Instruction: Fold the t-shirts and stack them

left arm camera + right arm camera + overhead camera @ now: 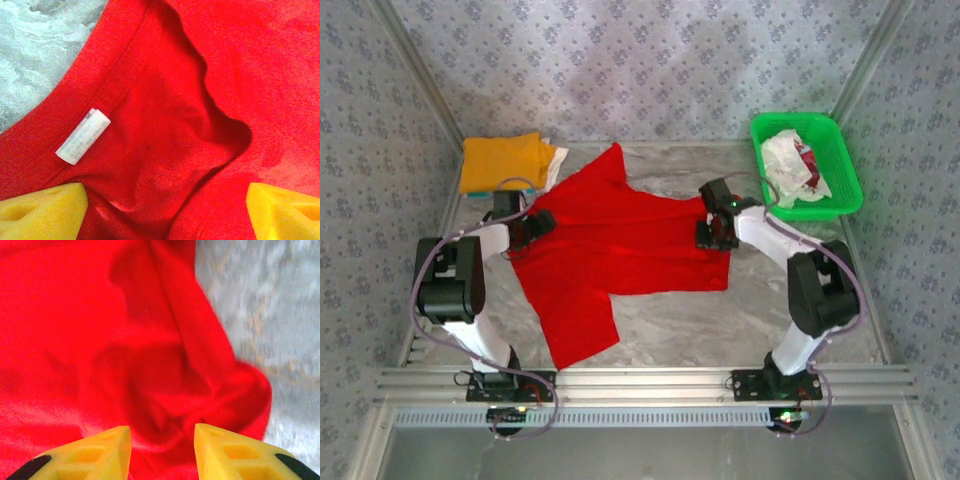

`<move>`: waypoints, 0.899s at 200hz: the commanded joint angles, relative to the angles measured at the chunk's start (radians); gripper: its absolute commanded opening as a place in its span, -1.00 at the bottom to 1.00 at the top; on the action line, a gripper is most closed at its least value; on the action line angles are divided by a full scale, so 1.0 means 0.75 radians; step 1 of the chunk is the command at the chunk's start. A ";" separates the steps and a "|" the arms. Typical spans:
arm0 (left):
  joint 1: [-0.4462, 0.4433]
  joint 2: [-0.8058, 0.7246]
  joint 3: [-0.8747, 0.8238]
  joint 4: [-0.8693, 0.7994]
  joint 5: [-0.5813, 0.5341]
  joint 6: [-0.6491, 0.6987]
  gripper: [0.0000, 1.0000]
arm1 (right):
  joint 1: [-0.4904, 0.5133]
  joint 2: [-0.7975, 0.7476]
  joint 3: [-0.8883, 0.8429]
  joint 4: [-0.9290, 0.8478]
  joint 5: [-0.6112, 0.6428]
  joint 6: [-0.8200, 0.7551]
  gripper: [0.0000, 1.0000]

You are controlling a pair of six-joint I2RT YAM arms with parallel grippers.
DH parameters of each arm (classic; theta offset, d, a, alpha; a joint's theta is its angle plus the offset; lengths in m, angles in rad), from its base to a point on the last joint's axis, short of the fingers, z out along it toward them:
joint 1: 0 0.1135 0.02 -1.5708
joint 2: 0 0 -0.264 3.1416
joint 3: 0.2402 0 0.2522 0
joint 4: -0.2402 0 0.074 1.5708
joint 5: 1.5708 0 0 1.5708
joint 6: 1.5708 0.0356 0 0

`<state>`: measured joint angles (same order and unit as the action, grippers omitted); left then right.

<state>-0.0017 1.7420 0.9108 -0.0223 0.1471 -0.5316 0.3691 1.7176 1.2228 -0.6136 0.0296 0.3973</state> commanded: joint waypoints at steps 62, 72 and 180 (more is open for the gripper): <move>-0.176 -0.126 0.247 -0.341 0.049 0.182 0.73 | -0.061 0.369 0.537 -0.044 -0.093 0.039 -0.27; -0.235 -0.036 0.393 -0.416 0.030 0.240 0.64 | -0.062 0.429 0.595 -0.062 -0.107 0.087 -0.36; -0.543 0.215 0.631 -0.408 -0.071 0.215 0.54 | -0.090 1.030 1.151 -0.127 -0.188 0.158 -0.73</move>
<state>-0.4088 1.9656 1.4441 -0.3355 0.1326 -0.3527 0.3054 2.3814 1.9820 -0.6605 -0.0933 0.4919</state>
